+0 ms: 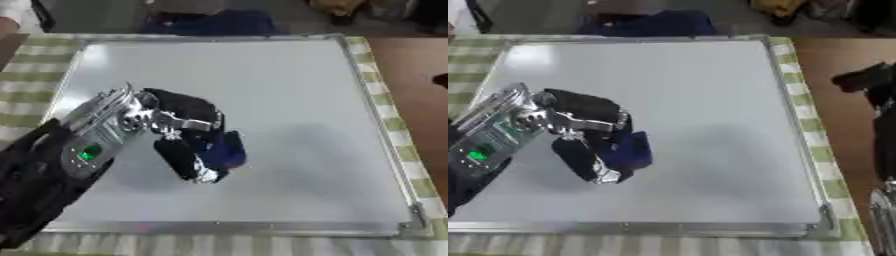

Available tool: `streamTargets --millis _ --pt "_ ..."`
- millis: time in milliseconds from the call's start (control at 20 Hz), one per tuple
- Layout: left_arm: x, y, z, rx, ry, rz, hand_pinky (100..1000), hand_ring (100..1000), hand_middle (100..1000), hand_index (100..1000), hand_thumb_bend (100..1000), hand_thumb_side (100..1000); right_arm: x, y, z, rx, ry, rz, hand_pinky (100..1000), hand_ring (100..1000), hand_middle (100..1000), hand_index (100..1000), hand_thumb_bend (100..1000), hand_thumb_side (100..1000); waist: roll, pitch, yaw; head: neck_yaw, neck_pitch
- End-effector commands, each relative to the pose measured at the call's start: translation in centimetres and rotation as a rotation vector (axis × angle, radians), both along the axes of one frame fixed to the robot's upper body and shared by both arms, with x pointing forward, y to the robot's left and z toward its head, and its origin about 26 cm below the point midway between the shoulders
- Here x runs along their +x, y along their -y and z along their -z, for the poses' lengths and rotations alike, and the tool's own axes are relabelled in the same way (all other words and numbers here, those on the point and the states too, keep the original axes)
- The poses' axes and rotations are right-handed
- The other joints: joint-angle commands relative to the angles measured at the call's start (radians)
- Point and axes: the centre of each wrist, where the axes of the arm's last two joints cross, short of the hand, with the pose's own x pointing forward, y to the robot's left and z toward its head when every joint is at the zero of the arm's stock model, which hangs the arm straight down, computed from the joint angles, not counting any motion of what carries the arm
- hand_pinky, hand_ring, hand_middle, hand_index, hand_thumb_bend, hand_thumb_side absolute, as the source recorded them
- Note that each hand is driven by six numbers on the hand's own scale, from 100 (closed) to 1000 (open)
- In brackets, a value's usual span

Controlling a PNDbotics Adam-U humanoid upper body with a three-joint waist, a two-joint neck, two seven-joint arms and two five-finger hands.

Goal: Wipe the whiteboard clean with a brush.

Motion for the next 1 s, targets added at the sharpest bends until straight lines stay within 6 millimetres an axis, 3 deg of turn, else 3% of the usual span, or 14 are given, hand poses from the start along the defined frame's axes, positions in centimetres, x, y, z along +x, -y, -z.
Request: streamTargets --millis 50,650,850,1000 --pt "0.7 -1.0 -0.3 0.018 0.035 0.029 355 525 293 135 100 604 -0.2 0.1 -1.0 -0.016 0.032 -0.004 724 626 470 495 100 974 -0.002 -0.023 0.000 0.003 0.005" --pt "2.1 -1.6 1.2 0.030 0.001 0.112 365 528 336 121 100 612 -0.3 0.1 -0.9 -0.011 0.031 0.002 724 626 469 493 100 975 -0.004 -0.018 -0.005 0.006 -0.003" --pt "2.4 -1.8 1.5 0.034 0.020 0.138 384 551 414 112 100 615 -0.3 0.1 -0.9 -0.011 0.030 0.004 724 626 469 493 100 975 -0.003 -0.017 -0.005 0.005 -0.003" --pt "2.7 -2.1 1.9 0.047 0.030 0.129 420 613 525 100 140 635 -0.3 0.1 -0.9 -0.011 0.030 0.006 723 626 469 493 100 975 -0.003 -0.017 -0.004 0.005 -0.004"
